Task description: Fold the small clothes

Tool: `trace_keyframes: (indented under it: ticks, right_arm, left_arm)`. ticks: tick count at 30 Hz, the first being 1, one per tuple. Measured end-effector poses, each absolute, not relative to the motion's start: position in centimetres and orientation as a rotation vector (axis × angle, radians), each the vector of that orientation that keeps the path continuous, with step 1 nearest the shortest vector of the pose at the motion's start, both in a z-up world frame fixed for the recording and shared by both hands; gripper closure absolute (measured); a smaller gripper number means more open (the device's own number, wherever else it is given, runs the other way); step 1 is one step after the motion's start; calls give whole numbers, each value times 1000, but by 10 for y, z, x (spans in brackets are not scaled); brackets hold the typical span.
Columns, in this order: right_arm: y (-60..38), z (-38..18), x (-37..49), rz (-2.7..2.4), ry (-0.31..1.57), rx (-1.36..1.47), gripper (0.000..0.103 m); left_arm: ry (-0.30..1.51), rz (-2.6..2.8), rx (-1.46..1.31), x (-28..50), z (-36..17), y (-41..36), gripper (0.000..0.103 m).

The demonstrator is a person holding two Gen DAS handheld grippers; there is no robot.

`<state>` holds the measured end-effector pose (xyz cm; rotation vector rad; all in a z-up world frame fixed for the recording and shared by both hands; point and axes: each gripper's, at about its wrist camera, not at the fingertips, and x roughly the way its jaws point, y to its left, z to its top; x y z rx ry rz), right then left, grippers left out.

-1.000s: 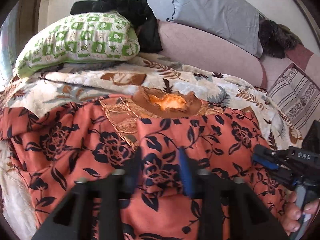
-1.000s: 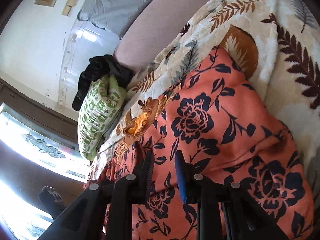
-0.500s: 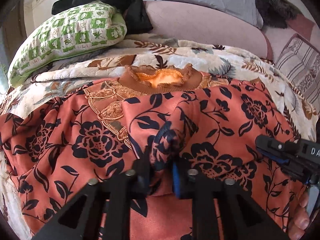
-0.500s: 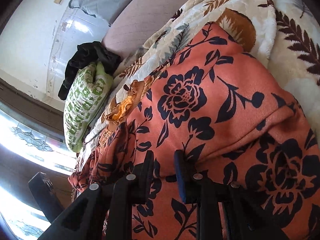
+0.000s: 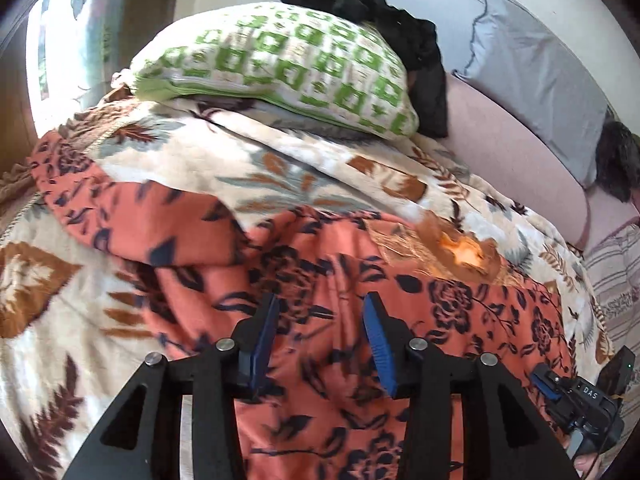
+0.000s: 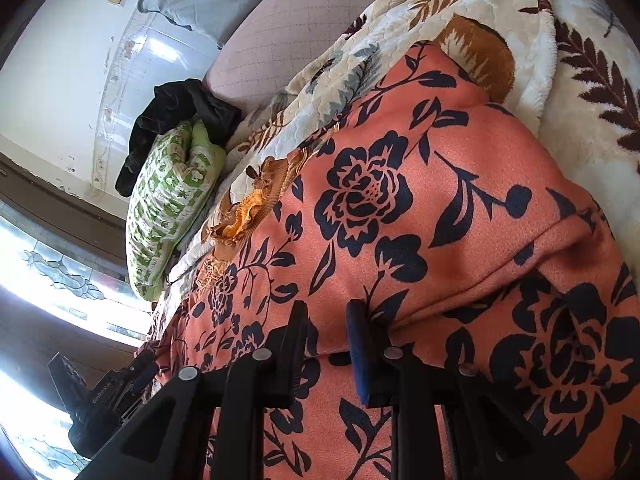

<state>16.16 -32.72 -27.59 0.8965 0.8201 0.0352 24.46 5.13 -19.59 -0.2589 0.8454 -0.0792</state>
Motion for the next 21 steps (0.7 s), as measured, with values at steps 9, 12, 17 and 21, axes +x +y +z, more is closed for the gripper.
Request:
trace_keyframes:
  ticks: [9,12,17,21]
  right_arm:
    - [-325,-276,161,37,811,872,80]
    - [-325,-278,162,37,810,886,80]
    - [-324,-279,165,34,811,877,79]
    - [-325,-280,166,40,811,891,79]
  left_arm:
    - [773,245,-624,238,-206,236,32]
    - [775,327,-719,239,-216,288,32]
    - [828,396,-710,267,-219,354,32]
    - [859,383,-802,296,-227,389,33]
